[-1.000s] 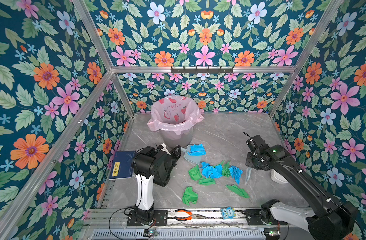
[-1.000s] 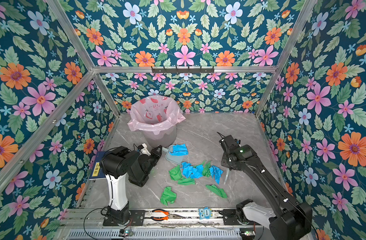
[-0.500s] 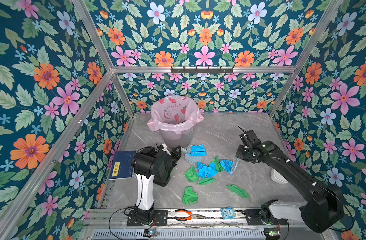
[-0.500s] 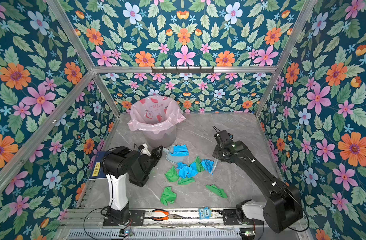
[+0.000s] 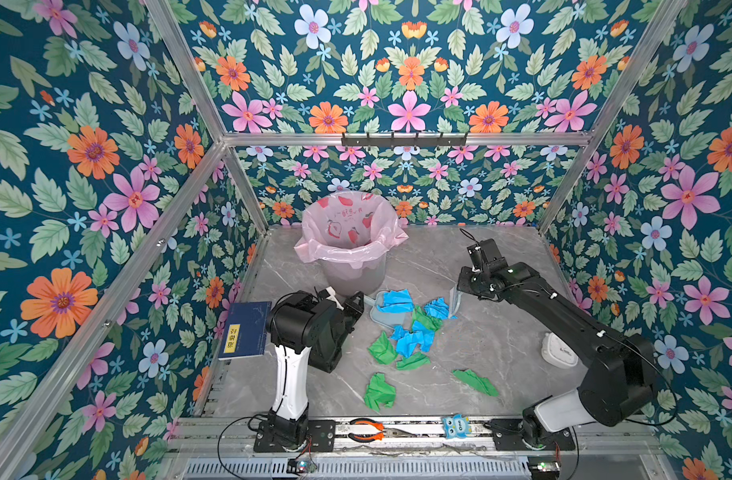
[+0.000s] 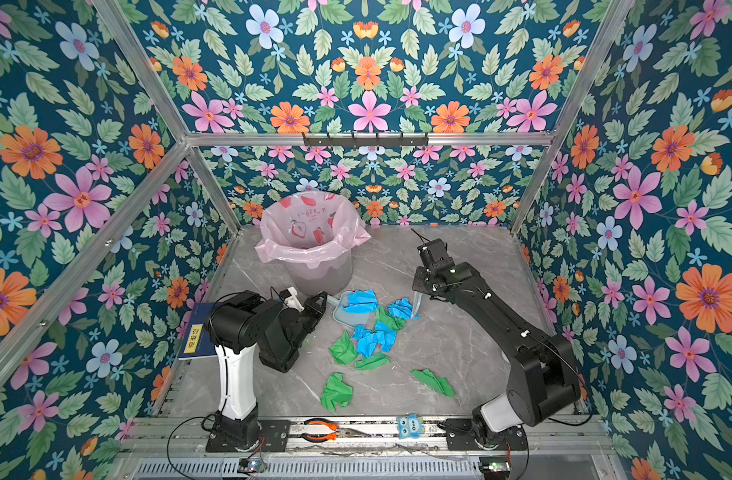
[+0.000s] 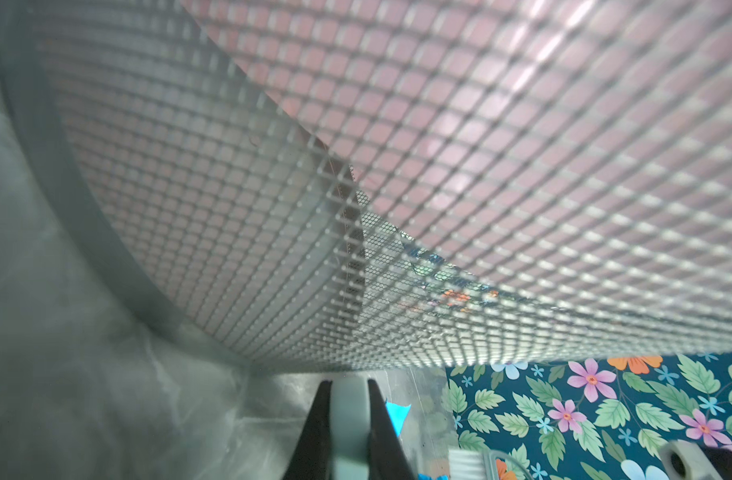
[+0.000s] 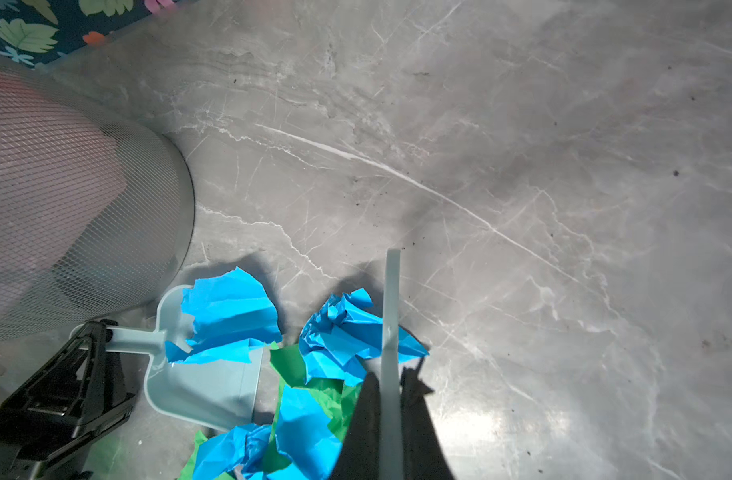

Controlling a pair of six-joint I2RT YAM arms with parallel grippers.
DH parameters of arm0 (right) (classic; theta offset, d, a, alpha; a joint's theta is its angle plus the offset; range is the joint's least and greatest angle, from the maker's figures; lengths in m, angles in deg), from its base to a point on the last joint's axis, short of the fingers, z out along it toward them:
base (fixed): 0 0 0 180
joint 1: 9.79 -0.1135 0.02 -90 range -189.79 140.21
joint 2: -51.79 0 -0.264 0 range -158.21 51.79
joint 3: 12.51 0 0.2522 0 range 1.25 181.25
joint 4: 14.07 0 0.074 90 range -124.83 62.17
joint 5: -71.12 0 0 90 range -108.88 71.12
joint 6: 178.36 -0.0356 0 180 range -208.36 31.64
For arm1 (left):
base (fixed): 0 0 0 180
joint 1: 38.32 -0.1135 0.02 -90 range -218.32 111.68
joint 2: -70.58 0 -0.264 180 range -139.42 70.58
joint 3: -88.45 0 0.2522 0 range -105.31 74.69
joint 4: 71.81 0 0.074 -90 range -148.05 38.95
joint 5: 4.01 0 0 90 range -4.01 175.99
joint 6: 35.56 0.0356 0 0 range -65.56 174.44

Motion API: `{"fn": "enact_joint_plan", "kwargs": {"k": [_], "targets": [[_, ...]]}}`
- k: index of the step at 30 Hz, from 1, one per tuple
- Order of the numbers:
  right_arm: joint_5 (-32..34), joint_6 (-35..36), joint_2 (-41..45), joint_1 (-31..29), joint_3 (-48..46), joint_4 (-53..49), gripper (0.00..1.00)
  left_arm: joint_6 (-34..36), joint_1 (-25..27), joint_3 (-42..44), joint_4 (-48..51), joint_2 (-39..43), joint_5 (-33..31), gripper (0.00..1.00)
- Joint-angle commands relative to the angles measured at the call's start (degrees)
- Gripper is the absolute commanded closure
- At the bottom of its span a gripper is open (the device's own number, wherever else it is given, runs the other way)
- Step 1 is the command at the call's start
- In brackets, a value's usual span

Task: Sweep away the paper scraps from the table
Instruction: 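Sweep blue scraps with the right gripper's brush toward the dustpan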

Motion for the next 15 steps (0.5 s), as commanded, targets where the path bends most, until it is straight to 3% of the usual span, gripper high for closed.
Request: {"fn": "enact_joint_plan", "kwargs": {"k": [1,15], "targets": [[-3.0,4.0,-2.1,0.0,1.3,3.2,1.00,0.6,0.1,-0.4,-1.8,-0.4,0.8,1.00],[-16.6,6.9,-4.9,-0.2,0.2,12.8,1.00,0.4,0.0,-2.5,-1.8,-2.1,2.4,1.00]]}}
